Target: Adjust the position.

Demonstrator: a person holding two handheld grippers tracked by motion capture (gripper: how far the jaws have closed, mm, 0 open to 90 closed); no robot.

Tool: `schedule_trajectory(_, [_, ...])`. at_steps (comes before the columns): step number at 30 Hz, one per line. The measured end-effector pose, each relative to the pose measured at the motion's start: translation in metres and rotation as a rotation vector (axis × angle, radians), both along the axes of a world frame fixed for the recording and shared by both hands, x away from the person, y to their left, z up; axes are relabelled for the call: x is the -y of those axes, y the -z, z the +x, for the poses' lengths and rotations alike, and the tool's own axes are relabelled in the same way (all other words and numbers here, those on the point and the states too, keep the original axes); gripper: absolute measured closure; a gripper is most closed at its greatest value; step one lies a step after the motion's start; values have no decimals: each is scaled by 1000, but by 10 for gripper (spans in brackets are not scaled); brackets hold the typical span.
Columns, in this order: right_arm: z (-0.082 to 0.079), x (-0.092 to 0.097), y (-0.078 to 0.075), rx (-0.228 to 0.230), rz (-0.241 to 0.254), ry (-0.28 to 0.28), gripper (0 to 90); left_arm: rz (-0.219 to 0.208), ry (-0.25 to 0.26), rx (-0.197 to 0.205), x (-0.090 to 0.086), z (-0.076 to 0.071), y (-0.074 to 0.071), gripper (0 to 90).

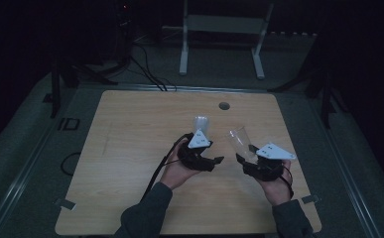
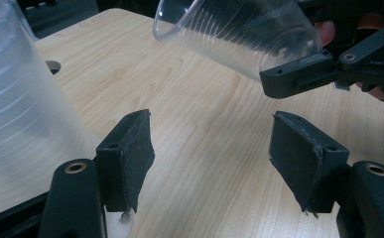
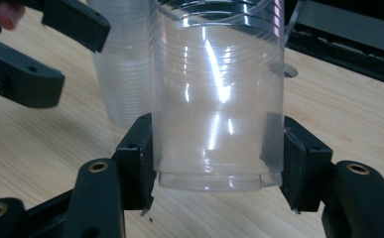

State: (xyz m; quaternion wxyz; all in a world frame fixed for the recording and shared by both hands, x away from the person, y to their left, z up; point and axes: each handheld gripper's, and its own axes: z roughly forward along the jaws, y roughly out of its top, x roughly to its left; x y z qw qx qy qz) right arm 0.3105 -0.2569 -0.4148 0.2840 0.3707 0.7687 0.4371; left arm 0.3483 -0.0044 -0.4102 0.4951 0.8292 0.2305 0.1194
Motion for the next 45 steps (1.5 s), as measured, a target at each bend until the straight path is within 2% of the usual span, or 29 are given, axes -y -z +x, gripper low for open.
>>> schedule_trajectory(6, [-2,1,-5,24,14,5,412,-12,1,-7,1,1,-2,328])
schedule_trajectory(10, [-5,1,-7,46,19,1,413,-46,1,-23,-1,2,-4,326])
schedule_trajectory(18, [-7,0,-9,77,35,-3,413,-47,-11,-17,0,1,-7,317])
schedule_trajectory(33, [-10,-1,-9,109,50,-32,413,-125,2,-62,0,3,-10,308])
schedule_trajectory(45, [-12,-1,-9,135,62,-34,413,-165,-10,-90,4,4,-15,212])
